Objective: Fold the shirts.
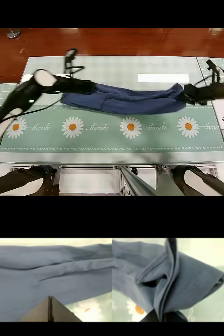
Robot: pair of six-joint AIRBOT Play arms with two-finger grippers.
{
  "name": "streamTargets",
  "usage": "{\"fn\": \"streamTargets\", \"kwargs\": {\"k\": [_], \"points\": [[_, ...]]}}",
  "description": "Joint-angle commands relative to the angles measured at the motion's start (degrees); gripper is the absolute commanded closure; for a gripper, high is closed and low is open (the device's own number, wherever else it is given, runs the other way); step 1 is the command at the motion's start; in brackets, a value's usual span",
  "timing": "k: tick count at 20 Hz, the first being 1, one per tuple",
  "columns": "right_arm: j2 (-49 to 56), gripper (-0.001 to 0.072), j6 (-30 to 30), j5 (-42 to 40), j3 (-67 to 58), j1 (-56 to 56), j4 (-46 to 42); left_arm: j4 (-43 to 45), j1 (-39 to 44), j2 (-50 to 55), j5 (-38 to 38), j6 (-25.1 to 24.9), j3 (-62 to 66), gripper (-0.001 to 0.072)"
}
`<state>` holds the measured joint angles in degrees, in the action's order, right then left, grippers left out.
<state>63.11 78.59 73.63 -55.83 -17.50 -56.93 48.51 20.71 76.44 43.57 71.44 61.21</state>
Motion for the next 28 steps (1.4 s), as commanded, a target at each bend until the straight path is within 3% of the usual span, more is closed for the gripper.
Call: {"fn": "streamTargets", "kwargs": {"k": [1, 6, 10, 15, 18, 22, 25, 28], "points": [[-14.84, 0.0689, 1.88, -0.24, 8.72, -0.87, 1.05, -0.11, 10.38, 9.31, -1.2, 2.99, 7.74, 0.0692], [-25.66, 0.0688, 3.19, 2.34, 9.99, -0.87, 4.13, -0.07, 21.55, 25.88, 3.5, 9.38, 24.44, 0.0692], [-27.63, 0.0688, 4.33, 4.02, 10.01, -0.85, 5.14, -0.33, 28.11, 33.83, 6.38, 14.84, 30.67, 0.0692], [-27.63, 0.0688, 4.13, 3.93, 9.99, -0.85, 7.34, -3.93, 33.92, 36.63, 8.07, 9.81, 34.42, 0.0691], [-27.63, 0.0688, 4.15, 5.29, 9.99, -0.85, 7.58, -3.91, 26.56, 34.84, 12.48, 10.34, 37.48, 0.0691], [-27.06, 0.0688, 3.28, 3.89, 9.86, 0.35, 11.76, -2.29, 8.35, 28.33, 24.46, 10.32, 37.44, 0.0692], [-21.29, 0.0688, 4.42, -1.29, 6.16, 11.76, 12.26, 2.82, -4.52, 19.8, 33.73, 9.75, 36.28, 0.0692], [-8.79, 0.0688, 5.27, -8.35, -2.82, 26.18, 11.82, 7.8, -14.36, 4.57, 32.09, 7.69, 26.67, 0.0691]]}}
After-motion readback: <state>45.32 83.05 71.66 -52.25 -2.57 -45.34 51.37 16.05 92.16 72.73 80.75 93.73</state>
